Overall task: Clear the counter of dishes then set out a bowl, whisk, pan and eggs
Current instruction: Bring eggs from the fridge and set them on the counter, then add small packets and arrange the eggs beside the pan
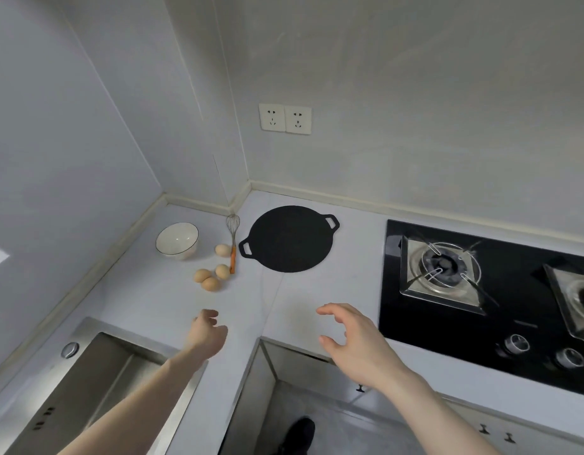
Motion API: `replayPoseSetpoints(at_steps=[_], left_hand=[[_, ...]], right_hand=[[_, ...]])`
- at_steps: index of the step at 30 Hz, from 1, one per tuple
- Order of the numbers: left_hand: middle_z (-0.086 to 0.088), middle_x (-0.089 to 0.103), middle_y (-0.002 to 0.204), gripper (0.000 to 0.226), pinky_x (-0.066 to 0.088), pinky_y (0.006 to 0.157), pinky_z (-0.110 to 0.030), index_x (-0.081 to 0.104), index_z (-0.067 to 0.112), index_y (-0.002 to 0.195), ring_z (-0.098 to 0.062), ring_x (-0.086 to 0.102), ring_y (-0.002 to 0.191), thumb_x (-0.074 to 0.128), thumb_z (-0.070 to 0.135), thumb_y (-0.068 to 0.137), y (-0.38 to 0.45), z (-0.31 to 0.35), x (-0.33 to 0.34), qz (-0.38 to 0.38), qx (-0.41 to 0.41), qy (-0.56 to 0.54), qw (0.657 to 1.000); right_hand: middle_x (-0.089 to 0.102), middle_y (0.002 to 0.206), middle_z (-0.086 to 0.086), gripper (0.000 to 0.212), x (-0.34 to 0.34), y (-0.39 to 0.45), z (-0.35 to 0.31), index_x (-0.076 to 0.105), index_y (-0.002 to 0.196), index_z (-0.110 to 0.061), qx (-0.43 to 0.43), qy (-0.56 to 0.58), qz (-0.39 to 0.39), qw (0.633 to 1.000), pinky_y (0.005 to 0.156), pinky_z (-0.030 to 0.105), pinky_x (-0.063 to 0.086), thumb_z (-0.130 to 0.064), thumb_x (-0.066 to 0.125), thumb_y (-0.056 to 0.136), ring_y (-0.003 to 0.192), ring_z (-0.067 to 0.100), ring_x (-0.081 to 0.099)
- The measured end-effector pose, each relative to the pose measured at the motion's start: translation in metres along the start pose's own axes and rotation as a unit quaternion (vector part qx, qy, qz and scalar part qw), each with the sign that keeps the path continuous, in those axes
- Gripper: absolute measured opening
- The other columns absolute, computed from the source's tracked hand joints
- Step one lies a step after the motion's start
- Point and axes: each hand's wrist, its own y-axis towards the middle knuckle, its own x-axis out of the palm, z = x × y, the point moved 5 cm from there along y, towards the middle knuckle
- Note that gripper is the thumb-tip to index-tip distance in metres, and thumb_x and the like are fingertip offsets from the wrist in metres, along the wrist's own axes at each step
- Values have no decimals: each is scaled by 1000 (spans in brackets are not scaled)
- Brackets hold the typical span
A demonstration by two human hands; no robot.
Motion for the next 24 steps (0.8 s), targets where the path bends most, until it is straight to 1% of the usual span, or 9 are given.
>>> replayPoseSetpoints(at_steps=[2, 6, 7, 9, 11, 13, 18, 21, 24], left_hand=[[-2, 56, 124, 43, 47, 71, -28, 56, 17, 129, -21, 60, 98, 60, 10, 87, -45, 25, 14, -30, 99, 94, 990], [8, 52, 123, 40, 45, 64, -17, 57, 26, 127, -12, 58, 103, 57, 14, 89, -137, 78, 59, -100, 237, 167, 952], [11, 51, 123, 40, 47, 66, -18, 56, 30, 126, -10, 57, 105, 57, 16, 89, -158, 90, 70, -113, 269, 181, 939], [16, 51, 124, 39, 52, 79, -25, 54, 37, 124, -6, 57, 110, 58, 22, 87, -199, 117, 95, -126, 337, 208, 909], [18, 50, 126, 40, 52, 88, -28, 54, 38, 125, -5, 57, 111, 59, 24, 87, -247, 148, 129, -147, 407, 233, 871], [20, 49, 128, 42, 50, 91, -26, 54, 36, 130, -4, 56, 113, 60, 24, 90, -292, 177, 158, -165, 467, 238, 836], [24, 48, 131, 44, 48, 96, -24, 52, 37, 135, -2, 53, 118, 61, 28, 93, -398, 246, 236, -210, 588, 247, 741], [28, 46, 131, 43, 46, 96, -22, 51, 39, 134, 2, 51, 119, 60, 30, 93, -463, 283, 295, -249, 652, 251, 671], [29, 46, 130, 42, 46, 97, -22, 51, 40, 134, 3, 51, 118, 61, 33, 93, -515, 310, 343, -281, 695, 245, 614]], right_hand=[[43, 143, -30, 43, -9, -28, 9, 50, 139, -41, -5, 2, 14, 1000, 113, 20, 35, -32, 60, 98, 131, -5, 41], [44, 142, -28, 43, -35, -93, 38, 52, 139, -37, -2, 9, 49, 999, 111, 18, 35, -31, 62, 97, 128, -6, 43], [45, 142, -27, 43, -42, -108, 45, 53, 139, -37, 0, 16, 59, 998, 110, 17, 36, -30, 62, 97, 127, -7, 43], [45, 142, -28, 43, -60, -140, 62, 53, 138, -38, 11, 23, 85, 996, 106, 16, 38, -31, 63, 97, 125, -8, 44], [46, 141, -27, 44, -82, -178, 87, 54, 138, -38, 33, 35, 121, 991, 98, 10, 39, -31, 64, 96, 122, -7, 46], [48, 140, -26, 45, -104, -212, 110, 55, 138, -37, 51, 47, 162, 984, 93, 6, 37, -30, 66, 96, 119, -8, 46], [49, 140, -23, 45, -164, -298, 169, 56, 137, -36, 114, 73, 263, 955, 106, 16, 38, -29, 67, 94, 123, -7, 45], [50, 139, -23, 44, -200, -361, 212, 57, 135, -37, 155, 84, 342, 923, 109, 21, 41, -30, 68, 93, 123, -8, 46], [49, 141, -22, 44, -225, -419, 243, 55, 135, -38, 197, 87, 391, 895, 112, 23, 39, -32, 67, 93, 126, -7, 45]])
